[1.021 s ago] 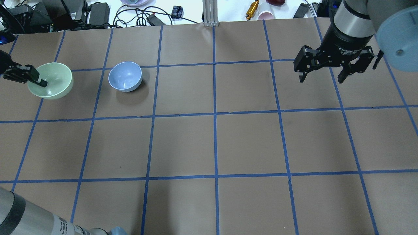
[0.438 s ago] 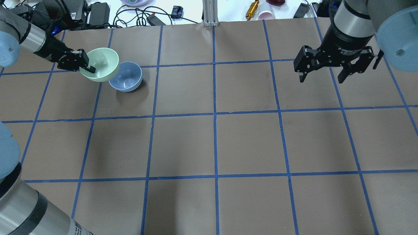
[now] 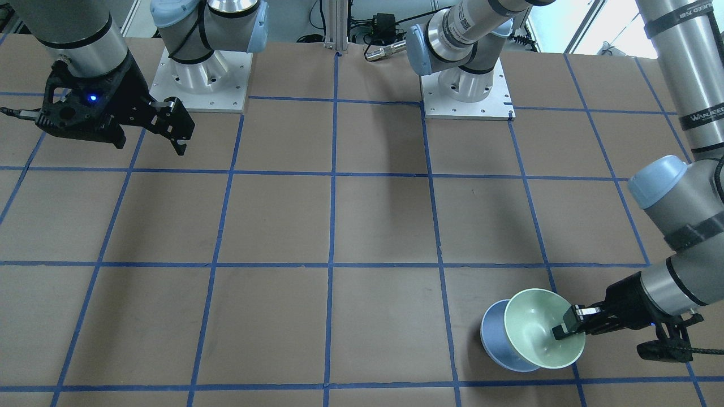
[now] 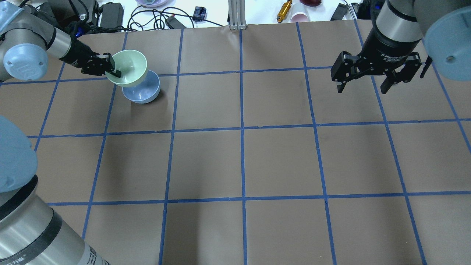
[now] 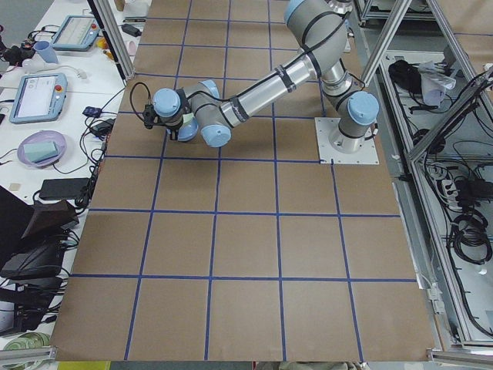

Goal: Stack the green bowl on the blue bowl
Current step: 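Lower the pale green bowl into the light blue bowl with the left gripper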

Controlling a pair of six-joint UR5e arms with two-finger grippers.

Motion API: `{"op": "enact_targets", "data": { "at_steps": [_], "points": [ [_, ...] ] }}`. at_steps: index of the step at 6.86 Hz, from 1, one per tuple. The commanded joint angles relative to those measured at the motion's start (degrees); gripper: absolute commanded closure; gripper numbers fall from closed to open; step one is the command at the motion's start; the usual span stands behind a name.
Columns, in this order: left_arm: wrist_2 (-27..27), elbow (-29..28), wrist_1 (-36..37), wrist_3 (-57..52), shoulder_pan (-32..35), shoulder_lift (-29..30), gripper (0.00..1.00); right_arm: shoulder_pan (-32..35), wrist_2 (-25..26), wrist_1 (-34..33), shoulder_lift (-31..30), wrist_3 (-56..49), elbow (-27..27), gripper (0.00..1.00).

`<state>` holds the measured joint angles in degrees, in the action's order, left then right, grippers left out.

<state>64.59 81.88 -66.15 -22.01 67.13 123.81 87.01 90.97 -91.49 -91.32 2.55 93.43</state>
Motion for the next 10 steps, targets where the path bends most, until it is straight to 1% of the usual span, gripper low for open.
{"op": "enact_targets", "data": {
  "at_steps": [1,5,6,7,8,9,10],
  "points": [
    [-0.9,0.0,1.5,0.3,0.3,1.2,0.98,0.0,0.0,0.0,0.0,0.0,0.0,0.0],
    [-0.7,0.4,1.5,-0.1,0.3,2.0,0.97,0.0,0.0,0.0,0.0,0.0,0.0,0.0],
    [-0.4,0.4,1.5,-0.1,0.3,2.1,0.79,0.0,0.0,0.0,0.0,0.0,0.0,0.0],
    [-0.3,0.6,1.5,0.1,0.3,2.0,0.37,0.0,0.0,0.0,0.0,0.0,0.0,0.0],
    [-0.3,0.9,1.5,1.5,0.3,2.0,0.11,0.0,0.0,0.0,0.0,0.0,0.0,0.0],
    [-0.5,0.9,1.5,3.4,0.4,1.5,0.08,0.0,0.0,0.0,0.0,0.0,0.0,0.0],
    [-0.5,0.9,1.4,3.5,0.6,1.3,0.07,0.0,-0.1,0.0,0.0,0.0,0.0,0.0]
  ]
}}
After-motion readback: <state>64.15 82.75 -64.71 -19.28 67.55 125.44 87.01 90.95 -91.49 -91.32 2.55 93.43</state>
